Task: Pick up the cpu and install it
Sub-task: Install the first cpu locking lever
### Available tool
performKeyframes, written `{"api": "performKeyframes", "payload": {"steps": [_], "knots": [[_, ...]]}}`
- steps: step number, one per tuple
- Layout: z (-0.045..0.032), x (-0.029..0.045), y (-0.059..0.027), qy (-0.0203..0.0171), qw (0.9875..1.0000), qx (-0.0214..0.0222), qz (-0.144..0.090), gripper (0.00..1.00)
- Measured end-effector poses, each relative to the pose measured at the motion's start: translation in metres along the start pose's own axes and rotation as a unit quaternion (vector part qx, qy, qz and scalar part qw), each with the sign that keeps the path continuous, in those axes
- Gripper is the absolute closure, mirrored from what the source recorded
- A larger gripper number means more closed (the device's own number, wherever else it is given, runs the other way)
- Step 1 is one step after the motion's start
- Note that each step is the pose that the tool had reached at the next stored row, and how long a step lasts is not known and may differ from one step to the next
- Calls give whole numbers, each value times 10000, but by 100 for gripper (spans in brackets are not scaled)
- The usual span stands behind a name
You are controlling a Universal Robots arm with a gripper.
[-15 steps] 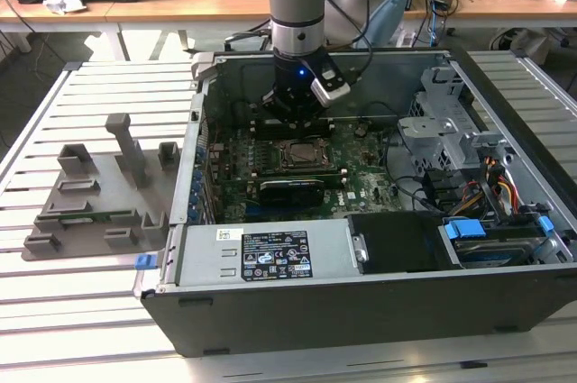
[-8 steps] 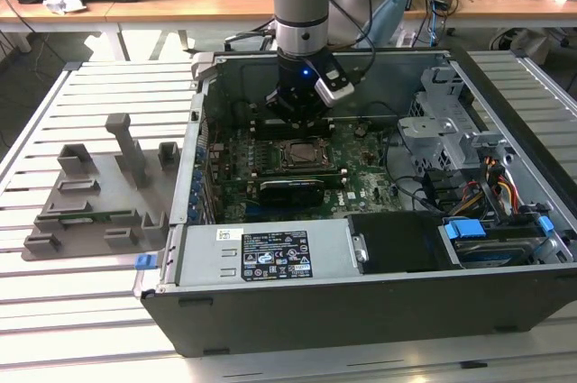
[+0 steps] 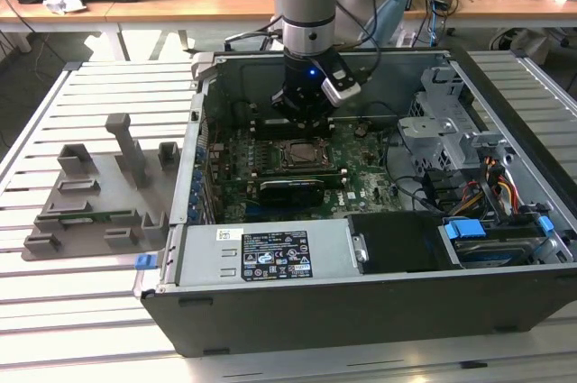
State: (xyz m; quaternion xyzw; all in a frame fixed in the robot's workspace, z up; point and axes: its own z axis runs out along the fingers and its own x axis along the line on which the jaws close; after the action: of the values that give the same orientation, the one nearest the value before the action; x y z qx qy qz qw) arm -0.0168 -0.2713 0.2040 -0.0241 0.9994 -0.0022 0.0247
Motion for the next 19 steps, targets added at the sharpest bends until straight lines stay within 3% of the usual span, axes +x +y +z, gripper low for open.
{"api": "performKeyframes", "payload": {"steps": [12, 19], "knots": [[16, -133, -6, 10, 10000, -1, 0, 89], [6, -91, -4, -6, 10000, 1, -1, 89]]}}
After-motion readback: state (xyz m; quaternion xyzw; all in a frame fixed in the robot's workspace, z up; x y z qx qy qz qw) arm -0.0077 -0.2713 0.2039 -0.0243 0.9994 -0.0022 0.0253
